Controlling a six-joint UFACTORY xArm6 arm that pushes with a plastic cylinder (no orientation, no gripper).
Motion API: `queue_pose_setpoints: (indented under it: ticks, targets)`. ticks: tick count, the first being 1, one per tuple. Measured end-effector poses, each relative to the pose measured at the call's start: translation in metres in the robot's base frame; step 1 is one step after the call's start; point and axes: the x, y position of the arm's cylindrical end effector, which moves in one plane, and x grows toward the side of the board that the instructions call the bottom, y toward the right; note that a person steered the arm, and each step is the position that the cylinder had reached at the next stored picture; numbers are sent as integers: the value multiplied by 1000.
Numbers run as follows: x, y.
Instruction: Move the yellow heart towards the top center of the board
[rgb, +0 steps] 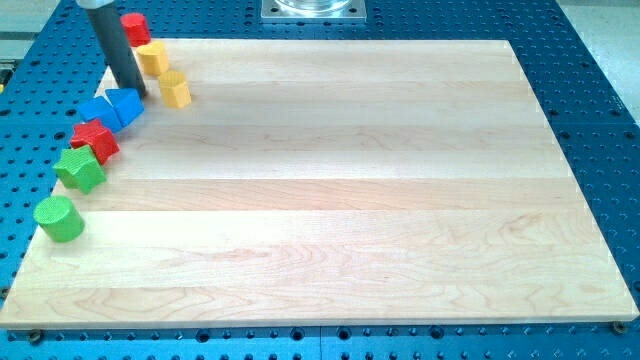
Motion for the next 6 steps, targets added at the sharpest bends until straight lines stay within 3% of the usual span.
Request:
queue_pose_setpoints:
  ticks: [1, 2, 4, 6]
  targets:
    - [-27, -19]
    - [-48, 8]
    - [-42, 188]
    - [-76, 140]
